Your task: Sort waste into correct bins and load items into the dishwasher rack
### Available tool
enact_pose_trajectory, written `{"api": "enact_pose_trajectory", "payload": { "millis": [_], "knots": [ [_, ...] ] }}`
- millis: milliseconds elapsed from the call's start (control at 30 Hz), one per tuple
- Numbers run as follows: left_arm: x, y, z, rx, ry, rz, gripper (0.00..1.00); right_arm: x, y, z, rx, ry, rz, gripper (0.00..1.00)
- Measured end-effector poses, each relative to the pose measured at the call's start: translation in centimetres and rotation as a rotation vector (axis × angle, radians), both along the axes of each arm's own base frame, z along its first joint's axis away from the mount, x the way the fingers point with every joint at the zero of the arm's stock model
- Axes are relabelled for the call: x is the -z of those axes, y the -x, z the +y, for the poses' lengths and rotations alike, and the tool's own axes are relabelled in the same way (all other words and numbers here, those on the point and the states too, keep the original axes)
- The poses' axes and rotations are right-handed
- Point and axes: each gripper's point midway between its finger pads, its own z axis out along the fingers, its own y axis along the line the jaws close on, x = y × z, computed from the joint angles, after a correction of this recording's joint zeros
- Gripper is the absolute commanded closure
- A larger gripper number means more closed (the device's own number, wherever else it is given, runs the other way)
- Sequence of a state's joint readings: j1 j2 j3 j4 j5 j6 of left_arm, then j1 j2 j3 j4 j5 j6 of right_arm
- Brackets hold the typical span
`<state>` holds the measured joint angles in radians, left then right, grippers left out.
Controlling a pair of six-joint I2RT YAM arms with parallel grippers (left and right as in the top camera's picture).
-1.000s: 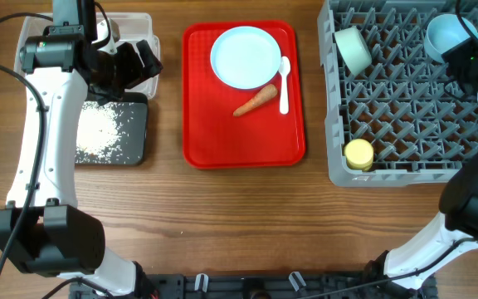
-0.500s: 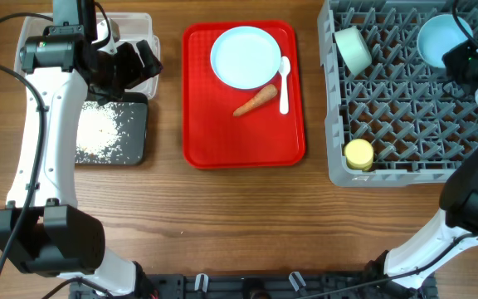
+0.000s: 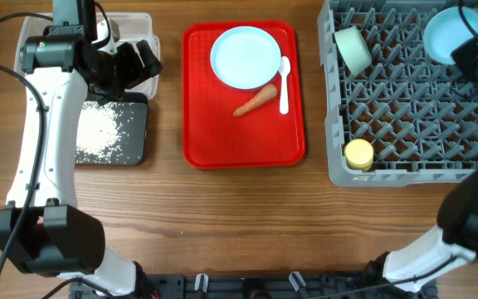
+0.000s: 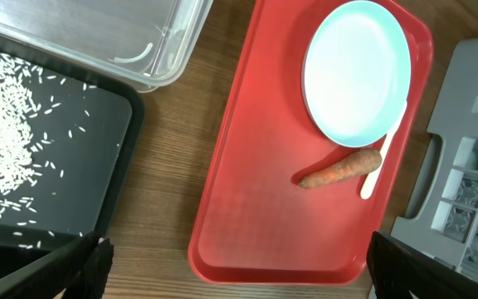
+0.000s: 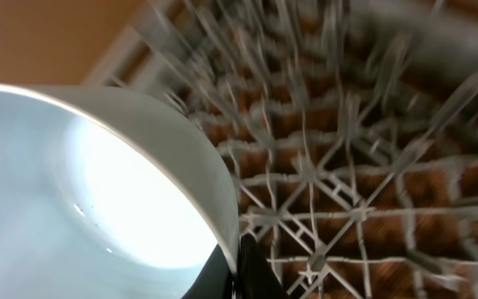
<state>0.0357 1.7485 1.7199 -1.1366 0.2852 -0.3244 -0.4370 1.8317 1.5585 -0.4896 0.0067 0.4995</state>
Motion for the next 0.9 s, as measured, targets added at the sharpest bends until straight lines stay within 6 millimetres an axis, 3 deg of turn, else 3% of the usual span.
{"api": "enact_pose_trajectory", "payload": {
  "millis": [67, 100, 200, 367, 467, 567, 667, 900],
  "knots": [
    [0.0, 0.0, 0.0, 0.000, 0.000, 0.000, 0.00, -4.1, 0.7, 0.6, 0.019, 0.079, -0.053, 0.96],
    [0.0, 0.0, 0.0, 0.000, 0.000, 0.000, 0.00, -5.2, 0.9, 0.8, 0.025, 0.109, -0.063, 0.96],
    [0.0, 0.0, 0.0, 0.000, 0.000, 0.000, 0.00, -10.7, 1.6, 3.6, 0.036, 0.280, -0.114, 0.96],
    [0.0, 0.0, 0.0, 0.000, 0.000, 0.000, 0.00, -15.3, 0.8, 9.3, 0.063, 0.631, -0.088, 0.96],
    [0.0, 0.0, 0.0, 0.000, 0.000, 0.000, 0.00, -16.9, -0.3, 11.4, 0.137, 0.822, -0.069, 0.96],
    [0.0, 0.0, 0.0, 0.000, 0.000, 0.001, 0.00, -16.8, -1.0, 11.4, 0.220, 0.965, 0.010, 0.96],
    [0.0, 0.0, 0.0, 0.000, 0.000, 0.000, 0.00, -14.9, -1.4, 10.5, 0.234, 1.097, 0.201, 0.96],
    [0.0, 0.0, 0.0, 0.000, 0.000, 0.000, 0.00, -7.9, -2.9, 8.9, 0.125, 1.296, 0.667, 0.96]
  ]
}}
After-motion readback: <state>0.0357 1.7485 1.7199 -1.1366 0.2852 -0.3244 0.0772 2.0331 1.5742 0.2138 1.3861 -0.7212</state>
